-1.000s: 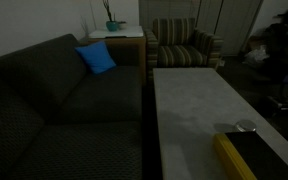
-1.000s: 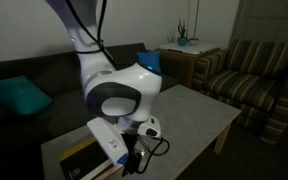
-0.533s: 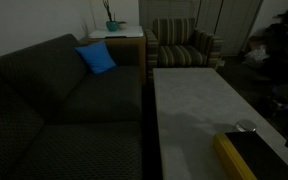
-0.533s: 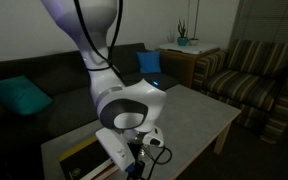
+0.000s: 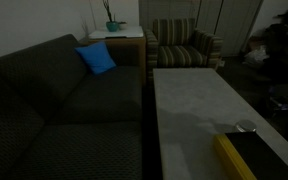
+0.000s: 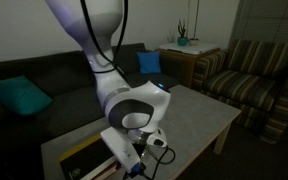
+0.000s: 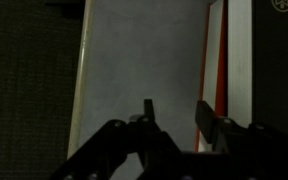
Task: Open the front cover of the black book
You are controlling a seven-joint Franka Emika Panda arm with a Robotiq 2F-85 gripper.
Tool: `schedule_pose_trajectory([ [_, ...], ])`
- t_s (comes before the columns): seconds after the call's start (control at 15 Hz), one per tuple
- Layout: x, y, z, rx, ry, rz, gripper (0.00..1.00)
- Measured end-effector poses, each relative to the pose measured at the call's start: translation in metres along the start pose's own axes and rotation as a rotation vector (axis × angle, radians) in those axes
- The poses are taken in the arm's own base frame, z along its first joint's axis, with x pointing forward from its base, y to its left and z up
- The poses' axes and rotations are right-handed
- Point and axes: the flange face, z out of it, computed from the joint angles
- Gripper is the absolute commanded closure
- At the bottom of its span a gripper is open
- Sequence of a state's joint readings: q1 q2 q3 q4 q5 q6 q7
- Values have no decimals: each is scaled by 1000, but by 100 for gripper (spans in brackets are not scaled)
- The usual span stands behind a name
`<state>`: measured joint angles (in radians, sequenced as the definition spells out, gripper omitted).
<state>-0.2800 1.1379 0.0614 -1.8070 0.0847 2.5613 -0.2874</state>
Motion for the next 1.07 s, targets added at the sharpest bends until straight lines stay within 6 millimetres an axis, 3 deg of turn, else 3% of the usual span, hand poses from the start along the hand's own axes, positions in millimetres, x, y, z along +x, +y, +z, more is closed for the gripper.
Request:
schedule_pose_trajectory([
  [0.13,3,-2,-2,2,-11,-5,96],
  [0.27,6,-6,-2,3,-24,-13,100],
  [1.07,26,-30,33,52,-61,-113,100],
])
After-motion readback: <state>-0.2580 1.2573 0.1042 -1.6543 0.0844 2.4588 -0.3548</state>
